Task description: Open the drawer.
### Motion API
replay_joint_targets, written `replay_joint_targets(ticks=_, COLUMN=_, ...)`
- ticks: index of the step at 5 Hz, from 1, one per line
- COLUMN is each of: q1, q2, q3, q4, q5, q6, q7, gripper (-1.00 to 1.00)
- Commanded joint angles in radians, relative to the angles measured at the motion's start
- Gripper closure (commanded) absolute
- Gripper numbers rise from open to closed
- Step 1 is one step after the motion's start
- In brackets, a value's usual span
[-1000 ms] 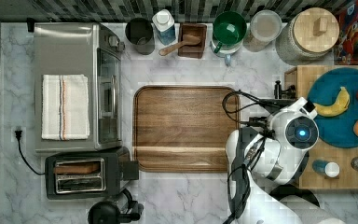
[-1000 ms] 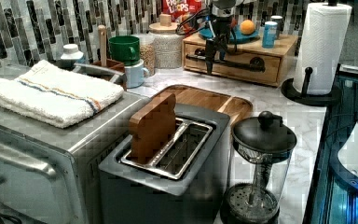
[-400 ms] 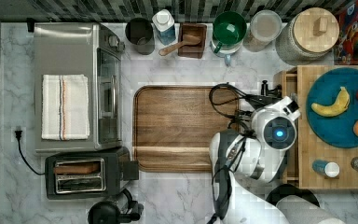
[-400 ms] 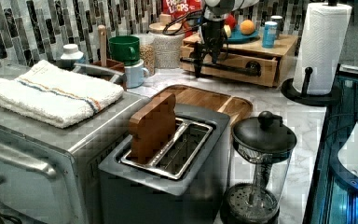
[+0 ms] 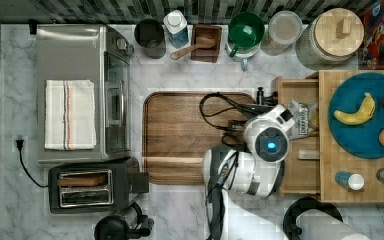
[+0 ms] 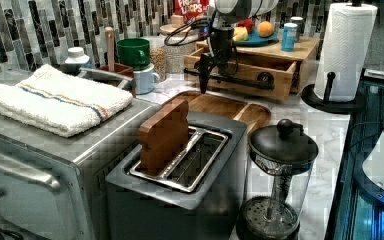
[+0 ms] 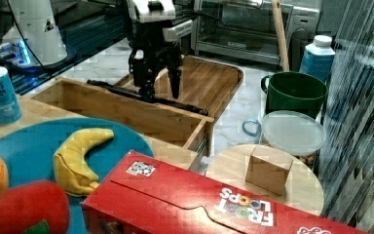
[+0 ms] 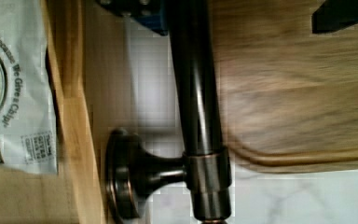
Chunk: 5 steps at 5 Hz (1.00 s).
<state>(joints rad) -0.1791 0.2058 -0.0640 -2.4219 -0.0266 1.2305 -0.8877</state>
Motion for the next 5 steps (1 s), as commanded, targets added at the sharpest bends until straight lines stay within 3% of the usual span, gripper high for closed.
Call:
replay_joint_targets(ticks=1, q1=0.196, q2=-0.111, q3=0.126, q4=-0.086, q5=-0.022, q6=-0.129, q7=0.235, gripper=-1.0)
replay_joint_targets(ticks=4, q1=0.111, q2=-0.103, q3=0.185, q4=-0.079, q5=0.021, q6=-0.065, q7=0.143, gripper=-1.0)
replay_joint_targets(ticks=5, q1=0.113, q2=-0.103, q3=0.183, q4=-0.079, q5=0.022, q6=-0.065, q7=0.143, gripper=-1.0)
